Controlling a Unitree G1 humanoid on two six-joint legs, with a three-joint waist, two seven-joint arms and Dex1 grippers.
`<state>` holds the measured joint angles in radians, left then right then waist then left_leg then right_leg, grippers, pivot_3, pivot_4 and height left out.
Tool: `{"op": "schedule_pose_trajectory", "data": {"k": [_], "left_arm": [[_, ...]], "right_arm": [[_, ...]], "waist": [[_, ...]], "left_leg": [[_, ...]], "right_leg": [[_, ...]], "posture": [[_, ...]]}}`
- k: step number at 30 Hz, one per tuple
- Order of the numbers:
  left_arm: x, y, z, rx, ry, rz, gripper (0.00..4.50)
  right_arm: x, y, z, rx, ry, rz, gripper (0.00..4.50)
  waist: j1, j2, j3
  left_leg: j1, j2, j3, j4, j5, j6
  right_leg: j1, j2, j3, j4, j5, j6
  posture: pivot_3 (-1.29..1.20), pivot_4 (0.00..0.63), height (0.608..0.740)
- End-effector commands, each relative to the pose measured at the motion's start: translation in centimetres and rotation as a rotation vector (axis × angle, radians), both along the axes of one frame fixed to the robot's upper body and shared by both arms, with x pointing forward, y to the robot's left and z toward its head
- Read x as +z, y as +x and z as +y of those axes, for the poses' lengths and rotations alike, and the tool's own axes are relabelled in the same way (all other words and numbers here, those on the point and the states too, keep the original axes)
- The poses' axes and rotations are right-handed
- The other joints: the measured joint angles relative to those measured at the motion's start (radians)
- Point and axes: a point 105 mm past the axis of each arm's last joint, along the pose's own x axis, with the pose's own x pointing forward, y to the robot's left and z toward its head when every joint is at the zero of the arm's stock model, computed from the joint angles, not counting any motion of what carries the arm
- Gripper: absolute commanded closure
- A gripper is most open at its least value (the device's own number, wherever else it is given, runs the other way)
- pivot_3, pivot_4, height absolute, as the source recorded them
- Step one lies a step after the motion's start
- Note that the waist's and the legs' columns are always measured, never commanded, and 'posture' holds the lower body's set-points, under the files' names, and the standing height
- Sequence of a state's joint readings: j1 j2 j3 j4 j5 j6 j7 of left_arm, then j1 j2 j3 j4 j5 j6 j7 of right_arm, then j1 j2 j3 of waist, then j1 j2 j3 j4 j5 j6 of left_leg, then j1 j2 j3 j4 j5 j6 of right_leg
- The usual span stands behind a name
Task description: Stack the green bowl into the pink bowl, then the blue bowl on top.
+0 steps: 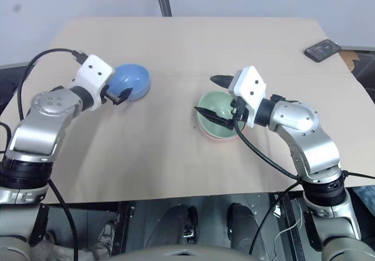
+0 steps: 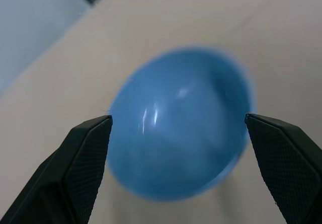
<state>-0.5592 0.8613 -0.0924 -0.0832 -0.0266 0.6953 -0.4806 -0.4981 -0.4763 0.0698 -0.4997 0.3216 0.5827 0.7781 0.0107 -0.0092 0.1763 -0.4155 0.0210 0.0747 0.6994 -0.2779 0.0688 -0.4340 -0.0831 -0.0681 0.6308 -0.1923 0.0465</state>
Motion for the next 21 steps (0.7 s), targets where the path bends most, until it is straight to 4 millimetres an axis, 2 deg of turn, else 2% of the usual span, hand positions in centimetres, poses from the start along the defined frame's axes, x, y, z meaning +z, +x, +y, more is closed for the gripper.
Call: {"op": "schedule_pose_trajectory", "data": {"k": [1, 3, 4, 5, 6, 8, 10, 12, 13, 17, 19, 21], "left_arm": [[0.5, 0.7, 0.3, 0.039, 0.066, 0.002, 0.0], [0.2, 1.0, -0.1, 0.024, 0.082, 0.015, 0.0], [0.1, 1.1, -0.3, 0.014, 0.086, 0.019, 0.56], [0.1, 1.2, -0.5, 0.003, 0.088, 0.024, 0.83], [0.1, 1.3, -0.6, -0.004, 0.09, 0.025, 1.43], [0.3, 1.3, -1.1, -0.031, 0.087, 0.028, 2.18], [1.0, 1.1, -2.0, -0.085, 0.051, 0.018, 3.04], [2.0, 0.6, -2.9, -0.144, 0.031, -0.002, 4.1], [2.4, 0.4, -3.2, -0.169, 0.036, -0.011, 4.46], [2.2, -0.7, -3.1, -0.219, 0.085, 0.004, 4.49], [2.0, -1.0, -2.6, -0.202, 0.107, 0.002, 3.99], [1.8, -1.3, -2.8, -0.202, 0.107, 0.01, 3.17]], "right_arm": [[1.0, -0.3, 0.1, -0.01, 0.019, -0.055, 0.33], [1.0, -0.1, -0.2, -0.028, 0.018, -0.057, 0.33], [1.0, 0.1, -0.4, -0.038, 0.019, -0.056, 0.27], [0.9, 0.3, -0.7, -0.048, 0.015, -0.055, 0.27], [0.8, 0.3, -0.9, -0.056, 0.011, -0.054, 0.27], [0.7, 0.5, -1.2, -0.069, -0.005, -0.058, 0.27], [0.6, 0.5, -1.4, -0.079, -0.012, -0.062, 0.27], [0.6, 0.5, -1.6, -0.088, -0.006, -0.06, 0.27], [0.5, 0.5, -1.6, -0.092, -0.007, -0.06, 0.27], [0.2, 0.5, -1.7, -0.103, -0.004, -0.061, 0.27], [0.1, 0.4, -1.6, -0.099, -0.004, -0.059, 0.27], [0.0, 0.3, -1.5, -0.093, -0.002, -0.057, 0.27]], "waist": [[0.001, 0.0, 0.0], [0.001, 0.0, 0.0], [0.003, 0.0, 0.0], [0.003, 0.0, 0.0], [0.003, -0.001, 0.0], [0.003, -0.001, 0.0], [0.002, -0.001, 0.0], [0.002, -0.001, 0.001], [0.002, -0.002, 0.001], [0.002, -0.002, 0.001], [-0.001, -0.002, 0.001], [-0.001, -0.002, 0.001]], "left_leg": [[0.0, 0.0, 0.0, 0.0, 0.0, 0.0], [0.0, 0.0, 0.0, 0.0, 0.0, 0.0], [0.0, 0.0, 0.0, 0.0, 0.0, 0.0], [0.0, 0.0, 0.0, 0.0, 0.0, 0.0], [0.0, 0.0, 0.0, 0.0, 0.0, 0.0], [-0.001, 0.0, 0.0, 0.0, 0.0, 0.0], [-0.001, 0.0, 0.0, 0.0, 0.0, 0.0], [-0.001, 0.001, 0.0, 0.0, 0.0, 0.0], [-0.001, 0.001, 0.0, 0.0, 0.0, 0.0], [-0.001, 0.001, 0.0, 0.0, 0.0, 0.0], [0.0, 0.001, 0.0, 0.0, 0.0, 0.0], [0.0, 0.001, 0.001, 0.0, 0.0, 0.0]], "right_leg": [[0.0, 0.0, 0.0, 0.0, 0.0, 0.0], [0.0, 0.0, 0.0, 0.0, 0.0, 0.0], [0.0, 0.0, 0.0, 0.0, 0.0, 0.0], [0.0, 0.0, 0.0, 0.0, 0.0, 0.0], [0.0, 0.0, 0.0, 0.0, 0.0, 0.0], [0.0, -0.001, 0.0, 0.0, 0.0, 0.0], [0.0, 0.0, 0.0, 0.0, 0.0, 0.0], [-0.001, -0.001, 0.0, 0.0, 0.0, 0.0], [-0.001, -0.001, 0.0, 0.0, 0.0, 0.0], [-0.001, -0.001, 0.001, 0.0, 0.0, 0.0], [-0.001, -0.001, 0.001, 0.0, 0.0, 0.0], [-0.001, -0.001, 0.001, 0.001, 0.0, 0.0]], "posture": [[0.0, 0.15, 0.74], [0.0, 0.15, 0.74], [0.0, 0.15, 0.74], [0.0, 0.15, 0.74], [0.0, 0.15, 0.74], [0.0, 0.15, 0.74], [0.0, 0.15, 0.74], [0.0, 0.15, 0.74], [0.0, 0.15, 0.74], [0.0, 0.15, 0.74], [0.0, 0.15, 0.74], [0.0, 0.15, 0.74]]}}
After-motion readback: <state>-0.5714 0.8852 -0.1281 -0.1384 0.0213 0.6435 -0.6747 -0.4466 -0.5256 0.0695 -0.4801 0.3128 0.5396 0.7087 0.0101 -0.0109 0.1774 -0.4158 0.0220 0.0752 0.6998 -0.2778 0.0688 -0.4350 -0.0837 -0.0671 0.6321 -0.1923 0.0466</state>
